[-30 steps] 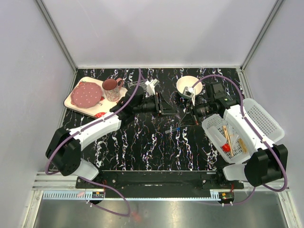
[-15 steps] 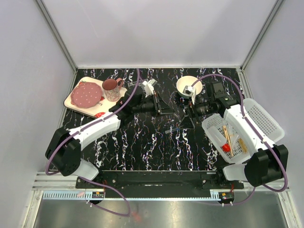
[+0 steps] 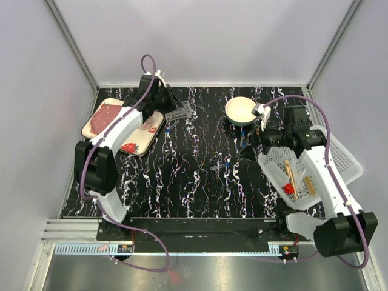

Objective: Organize the chemistry lab equipment

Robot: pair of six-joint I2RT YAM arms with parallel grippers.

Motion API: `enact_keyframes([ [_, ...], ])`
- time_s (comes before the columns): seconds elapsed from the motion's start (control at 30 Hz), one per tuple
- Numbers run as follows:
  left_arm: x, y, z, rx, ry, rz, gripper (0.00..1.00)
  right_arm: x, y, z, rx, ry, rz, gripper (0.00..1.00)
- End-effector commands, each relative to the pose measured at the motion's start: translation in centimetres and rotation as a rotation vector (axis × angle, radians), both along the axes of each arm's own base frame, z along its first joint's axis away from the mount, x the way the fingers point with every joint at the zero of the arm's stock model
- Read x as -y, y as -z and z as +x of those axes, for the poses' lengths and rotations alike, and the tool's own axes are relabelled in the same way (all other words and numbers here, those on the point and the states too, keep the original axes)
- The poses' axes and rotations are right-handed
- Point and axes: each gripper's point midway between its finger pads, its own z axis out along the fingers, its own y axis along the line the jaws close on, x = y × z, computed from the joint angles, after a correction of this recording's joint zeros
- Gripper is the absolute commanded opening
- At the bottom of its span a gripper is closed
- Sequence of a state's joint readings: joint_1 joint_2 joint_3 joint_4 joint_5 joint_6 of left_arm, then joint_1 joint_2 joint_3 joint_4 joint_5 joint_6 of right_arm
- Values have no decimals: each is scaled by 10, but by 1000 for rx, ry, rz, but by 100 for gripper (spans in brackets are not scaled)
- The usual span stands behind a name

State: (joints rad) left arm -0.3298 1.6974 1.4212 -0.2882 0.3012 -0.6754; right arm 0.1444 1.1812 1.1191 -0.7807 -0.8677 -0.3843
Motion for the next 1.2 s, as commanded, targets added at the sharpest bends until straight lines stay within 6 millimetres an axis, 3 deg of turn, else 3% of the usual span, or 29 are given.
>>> enact_keyframes([
  [0.0, -36, 18, 48, 41, -55, 279, 11, 2, -7, 1, 60, 17, 9, 100],
  [0.17, -46, 33, 89, 54, -64, 427, 11, 3, -6, 2, 67, 14, 13, 100],
  [0.47, -65, 56, 125, 75, -99, 584, 12, 0, 1, 1, 42, -1, 23, 100],
  [0.93, -77, 66, 155, 103, -123, 649, 13, 1, 7, 5, 4, 4, 35, 100],
  [1.17, -77, 81, 159, 84, -117, 649, 13, 0, 7, 7, -7, 1, 41, 100],
])
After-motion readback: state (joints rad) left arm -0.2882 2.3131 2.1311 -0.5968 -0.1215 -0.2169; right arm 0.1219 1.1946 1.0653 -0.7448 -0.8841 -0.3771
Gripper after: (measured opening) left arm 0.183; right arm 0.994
